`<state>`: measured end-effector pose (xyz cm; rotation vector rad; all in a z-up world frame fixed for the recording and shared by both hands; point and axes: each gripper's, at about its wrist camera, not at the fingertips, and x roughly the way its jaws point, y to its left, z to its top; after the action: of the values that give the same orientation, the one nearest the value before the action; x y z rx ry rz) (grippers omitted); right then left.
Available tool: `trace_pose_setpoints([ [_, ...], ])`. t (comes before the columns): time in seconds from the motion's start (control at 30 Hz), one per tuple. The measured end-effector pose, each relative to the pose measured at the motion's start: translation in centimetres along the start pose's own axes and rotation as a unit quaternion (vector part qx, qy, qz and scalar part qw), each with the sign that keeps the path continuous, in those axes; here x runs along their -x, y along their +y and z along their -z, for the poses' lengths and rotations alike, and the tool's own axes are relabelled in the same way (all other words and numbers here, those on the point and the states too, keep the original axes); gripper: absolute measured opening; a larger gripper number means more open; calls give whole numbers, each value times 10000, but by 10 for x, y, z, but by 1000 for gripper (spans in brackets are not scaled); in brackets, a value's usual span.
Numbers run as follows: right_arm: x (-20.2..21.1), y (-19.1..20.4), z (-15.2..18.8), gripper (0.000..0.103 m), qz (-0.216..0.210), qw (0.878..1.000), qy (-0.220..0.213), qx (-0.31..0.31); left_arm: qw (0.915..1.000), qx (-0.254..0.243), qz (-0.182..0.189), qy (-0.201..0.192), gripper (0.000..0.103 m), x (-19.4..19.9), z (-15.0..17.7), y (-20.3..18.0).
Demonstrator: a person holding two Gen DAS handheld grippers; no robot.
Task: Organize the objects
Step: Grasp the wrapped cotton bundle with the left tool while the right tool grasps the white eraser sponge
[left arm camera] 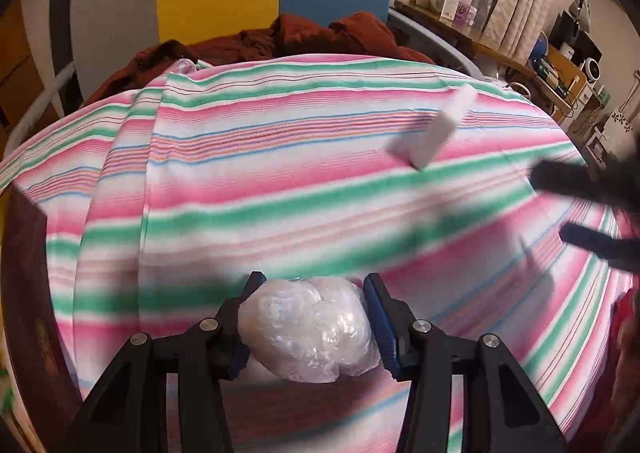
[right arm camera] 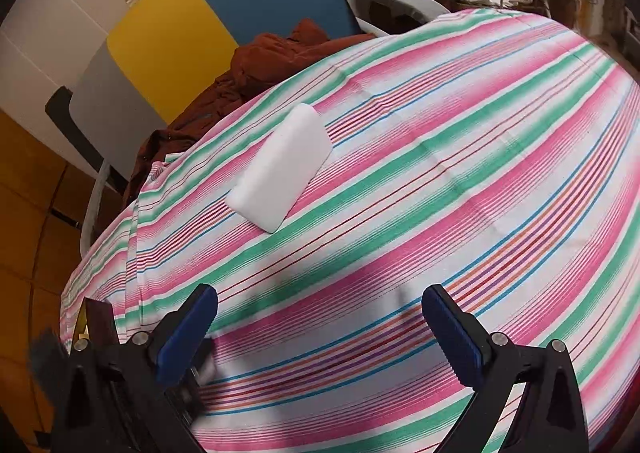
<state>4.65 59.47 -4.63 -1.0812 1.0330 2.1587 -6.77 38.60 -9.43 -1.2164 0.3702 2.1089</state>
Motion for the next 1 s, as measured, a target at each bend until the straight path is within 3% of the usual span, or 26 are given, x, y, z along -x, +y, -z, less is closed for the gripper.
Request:
trace_pose_setpoints([
  [0.2,-6,16,-23,103,163,9997,-140,141,9998,-29,171,-126,51,8,15,4],
  [0.47,-49,38,-74,103,471,9987,-92,183,9993,-36,306,-213,51,8,20,9],
  [0.6,-53,28,-72,103,938,9950,-104,321,9990,-60,366,-242,51,8,21,12],
  [0.77,-39,-6,-61,103,1211,9925,-104,157,9991,-56,326,-282,51,8,22,10],
  [0.87,-36,-21,-57,103,1067,9942,-54,-137,9990,-17,364,-264,51,7,21,12],
  [1.0,-42,-29,-53,103,499,9968,187,-598,9990,-3,362,-250,51,6,20,12],
])
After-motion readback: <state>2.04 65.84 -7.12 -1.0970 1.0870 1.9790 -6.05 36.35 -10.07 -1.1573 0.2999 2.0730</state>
